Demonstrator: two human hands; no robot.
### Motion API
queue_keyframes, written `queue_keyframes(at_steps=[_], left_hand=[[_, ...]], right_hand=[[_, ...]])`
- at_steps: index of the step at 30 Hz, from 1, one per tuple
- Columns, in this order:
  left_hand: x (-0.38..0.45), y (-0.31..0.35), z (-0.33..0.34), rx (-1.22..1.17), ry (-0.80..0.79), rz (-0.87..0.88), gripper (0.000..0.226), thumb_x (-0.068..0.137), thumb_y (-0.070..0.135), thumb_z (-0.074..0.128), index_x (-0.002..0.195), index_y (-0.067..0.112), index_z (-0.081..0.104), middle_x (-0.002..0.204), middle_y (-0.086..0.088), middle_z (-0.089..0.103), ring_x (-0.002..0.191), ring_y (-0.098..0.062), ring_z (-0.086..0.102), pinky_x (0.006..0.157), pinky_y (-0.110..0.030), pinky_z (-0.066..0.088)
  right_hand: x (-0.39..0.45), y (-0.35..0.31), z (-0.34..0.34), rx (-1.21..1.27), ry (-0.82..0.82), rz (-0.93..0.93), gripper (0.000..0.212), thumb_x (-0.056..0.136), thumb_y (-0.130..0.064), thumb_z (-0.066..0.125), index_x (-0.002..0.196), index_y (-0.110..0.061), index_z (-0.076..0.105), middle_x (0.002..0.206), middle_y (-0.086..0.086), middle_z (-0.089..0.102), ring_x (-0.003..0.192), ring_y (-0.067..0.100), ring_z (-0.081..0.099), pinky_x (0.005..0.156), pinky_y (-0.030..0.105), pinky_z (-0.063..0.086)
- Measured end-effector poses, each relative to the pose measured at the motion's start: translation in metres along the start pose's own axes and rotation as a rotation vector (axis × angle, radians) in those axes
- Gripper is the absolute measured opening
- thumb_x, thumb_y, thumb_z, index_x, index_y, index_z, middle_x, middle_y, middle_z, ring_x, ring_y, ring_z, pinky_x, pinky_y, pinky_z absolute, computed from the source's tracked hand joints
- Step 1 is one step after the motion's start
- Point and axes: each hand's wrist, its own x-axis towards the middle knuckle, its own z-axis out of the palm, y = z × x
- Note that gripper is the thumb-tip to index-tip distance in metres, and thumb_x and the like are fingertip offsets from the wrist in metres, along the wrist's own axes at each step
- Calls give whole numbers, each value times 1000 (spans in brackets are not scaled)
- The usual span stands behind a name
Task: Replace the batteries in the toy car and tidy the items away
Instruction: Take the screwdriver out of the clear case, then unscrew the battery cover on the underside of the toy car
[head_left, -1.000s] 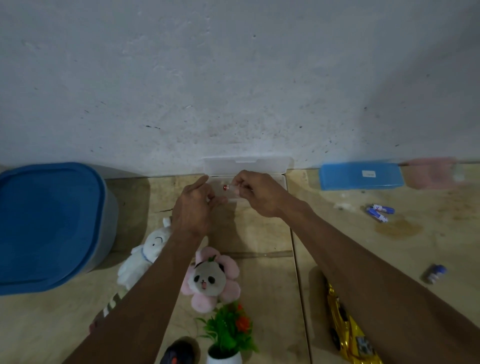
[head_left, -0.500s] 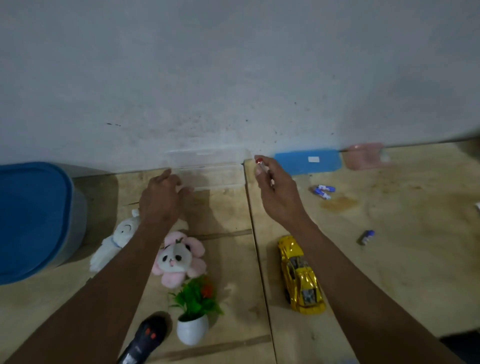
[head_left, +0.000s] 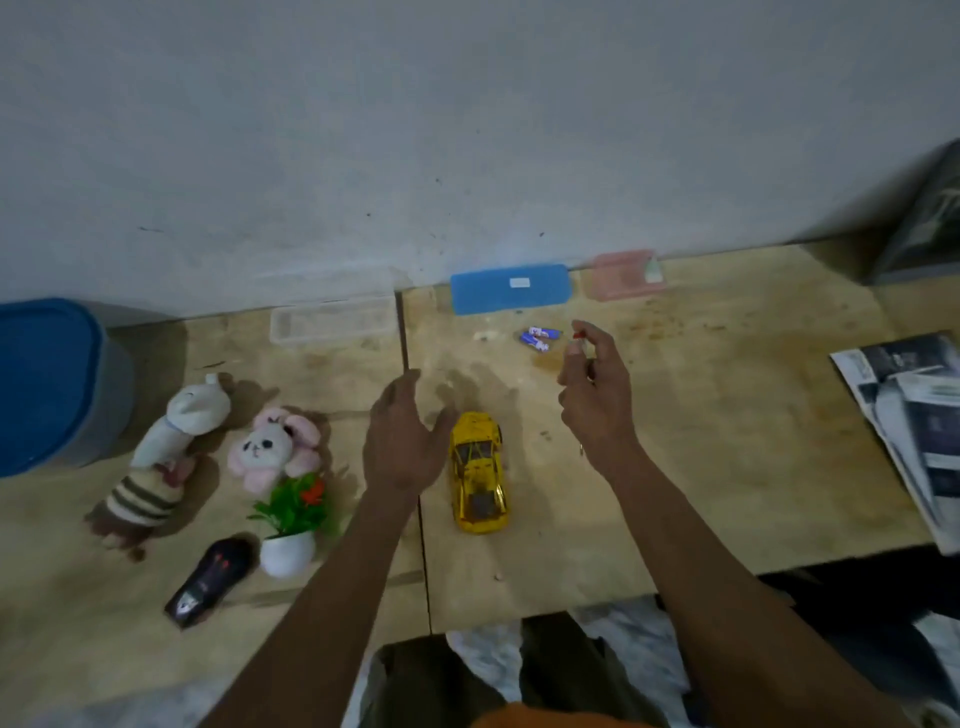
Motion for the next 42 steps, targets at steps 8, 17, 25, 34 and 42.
queue_keyframes(at_steps=[8,17,25,34,42], left_hand=[[-72,36,88,230,-80,-203,83,90,53,64,157,33,19,162,-9,14,143,-37,25,97,-54,46],[-62,39,96,125,-75,-342,86,87,29,69,156,34,19,155,-18,21,134,-44,35,98,-58,46],[-73,62,51,-934,160,-513,83,83,8,80,151,36,40,134,-4,61,109,-21,65,86,-38,55],[-85,98,-2,-1494,-87,-253,70,79,12,76,142,28,50,131,-21,64,107,-40,66,90,-57,54],[-90,116,-15,-1513,-217,-226,65,89,2,64,145,29,47,140,-23,58,118,-45,62,92,-57,54]], right_hand=[[-13,30,-54,-21,-41,22,24,102,-34,49,125,-34,57,69,-4,57,53,5,50,59,31,45],[-17,37,-76,-42,-119,61,25,102,-36,48,126,-38,56,72,3,58,61,14,52,64,37,49],[-13,-12,-76,43,-202,47,24,103,-32,48,124,-40,57,78,4,60,58,7,50,56,28,41],[-24,-81,-91,179,-266,-65,24,103,-32,49,123,-41,59,71,-1,58,56,12,43,46,23,34],[-45,-117,-107,194,-280,-172,26,104,-34,46,128,-39,55,77,3,64,64,11,52,53,25,41]])
